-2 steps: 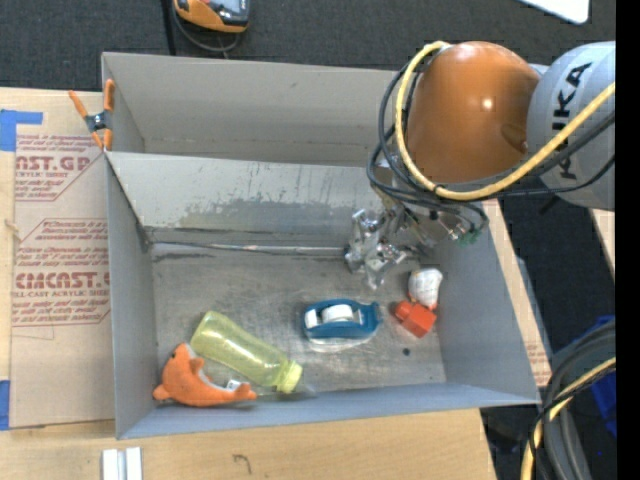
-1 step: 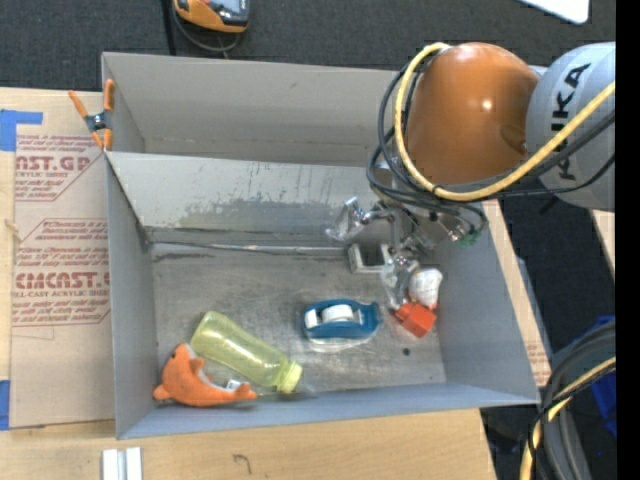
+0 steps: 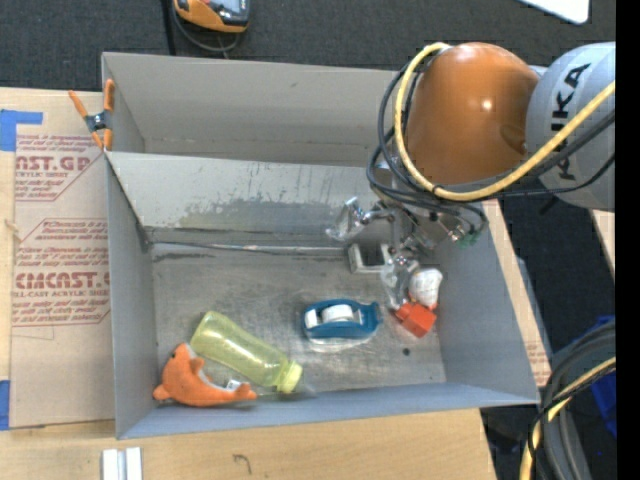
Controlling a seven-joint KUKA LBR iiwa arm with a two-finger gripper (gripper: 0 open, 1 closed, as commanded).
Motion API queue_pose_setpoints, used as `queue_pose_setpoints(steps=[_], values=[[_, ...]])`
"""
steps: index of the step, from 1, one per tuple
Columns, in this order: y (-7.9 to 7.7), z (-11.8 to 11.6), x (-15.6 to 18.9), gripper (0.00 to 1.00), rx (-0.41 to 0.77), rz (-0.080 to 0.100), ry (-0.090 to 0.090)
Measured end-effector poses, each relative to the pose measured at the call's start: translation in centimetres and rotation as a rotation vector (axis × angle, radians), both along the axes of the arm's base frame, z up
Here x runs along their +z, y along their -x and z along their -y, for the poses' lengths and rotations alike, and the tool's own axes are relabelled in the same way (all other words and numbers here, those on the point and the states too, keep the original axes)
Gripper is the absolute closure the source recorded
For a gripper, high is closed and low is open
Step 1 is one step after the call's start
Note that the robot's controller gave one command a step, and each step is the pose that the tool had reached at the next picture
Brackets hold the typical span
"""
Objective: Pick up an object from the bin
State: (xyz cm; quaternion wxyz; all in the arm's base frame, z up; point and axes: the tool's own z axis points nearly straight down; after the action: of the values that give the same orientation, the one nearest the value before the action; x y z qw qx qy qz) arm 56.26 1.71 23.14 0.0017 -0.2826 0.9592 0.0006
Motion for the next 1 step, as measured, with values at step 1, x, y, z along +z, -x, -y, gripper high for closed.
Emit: queue_pose_setpoints(steps=[1], values=[[0.39, -0.38, -3.21, 0.0, -0.027, 0.01, 0.001]])
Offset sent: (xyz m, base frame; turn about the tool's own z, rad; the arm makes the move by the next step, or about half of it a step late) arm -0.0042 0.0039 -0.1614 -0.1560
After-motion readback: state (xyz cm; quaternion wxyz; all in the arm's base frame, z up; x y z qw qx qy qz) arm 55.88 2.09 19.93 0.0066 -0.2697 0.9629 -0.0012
